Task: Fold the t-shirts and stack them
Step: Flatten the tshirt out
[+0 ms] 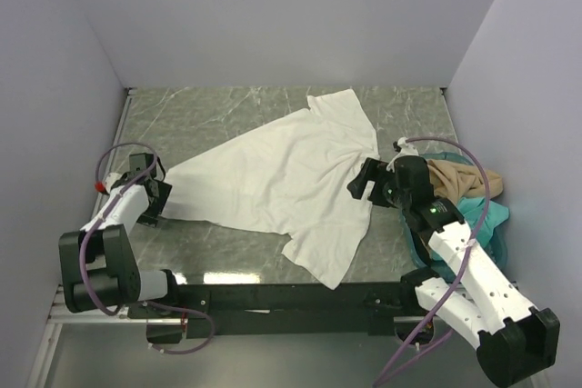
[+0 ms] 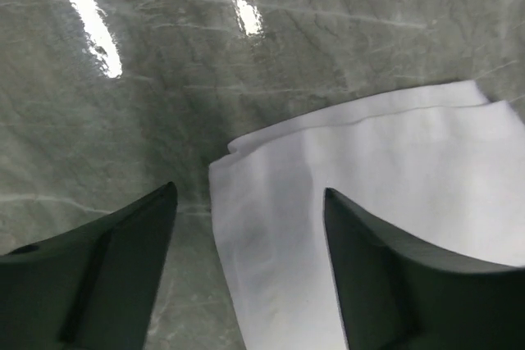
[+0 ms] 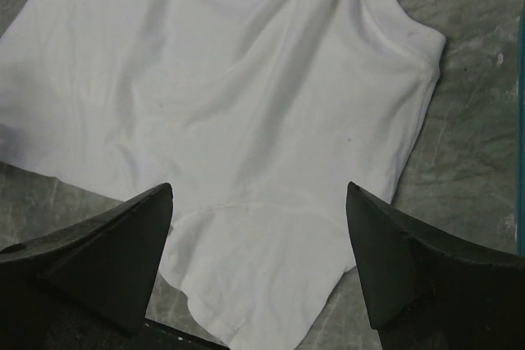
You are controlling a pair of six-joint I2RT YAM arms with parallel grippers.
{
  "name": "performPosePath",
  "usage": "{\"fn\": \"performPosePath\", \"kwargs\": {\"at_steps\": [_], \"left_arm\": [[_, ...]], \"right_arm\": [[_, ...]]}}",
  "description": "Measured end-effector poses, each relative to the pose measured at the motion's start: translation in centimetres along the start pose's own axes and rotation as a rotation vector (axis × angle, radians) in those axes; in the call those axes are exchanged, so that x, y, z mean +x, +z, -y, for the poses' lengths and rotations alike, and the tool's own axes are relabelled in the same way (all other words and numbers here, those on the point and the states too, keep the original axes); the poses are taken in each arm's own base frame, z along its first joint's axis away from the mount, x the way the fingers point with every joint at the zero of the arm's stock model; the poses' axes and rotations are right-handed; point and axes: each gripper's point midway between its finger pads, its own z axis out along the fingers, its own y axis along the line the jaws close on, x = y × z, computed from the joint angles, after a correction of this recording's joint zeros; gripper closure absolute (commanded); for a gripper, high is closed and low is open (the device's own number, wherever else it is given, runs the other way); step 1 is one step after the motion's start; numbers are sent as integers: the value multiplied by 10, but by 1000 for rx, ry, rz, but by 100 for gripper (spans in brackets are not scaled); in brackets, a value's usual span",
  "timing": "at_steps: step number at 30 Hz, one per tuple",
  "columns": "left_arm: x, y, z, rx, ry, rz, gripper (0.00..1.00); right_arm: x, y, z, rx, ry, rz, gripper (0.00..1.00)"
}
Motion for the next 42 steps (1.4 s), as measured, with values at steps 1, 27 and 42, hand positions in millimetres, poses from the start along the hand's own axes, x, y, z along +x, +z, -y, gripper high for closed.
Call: {"fn": "performPosePath", "kwargs": {"at_steps": [1, 27, 42], "left_arm": [[2, 3, 1, -4, 3, -8, 28], [2, 27, 15, -7, 25, -2, 99], [11, -1, 9, 106, 54, -47, 99]], "right_arm": [[2, 1, 1, -1, 0, -5, 8], [81, 12, -28, -27, -206, -243, 13], [242, -37, -48, -49, -641, -680, 18]]}}
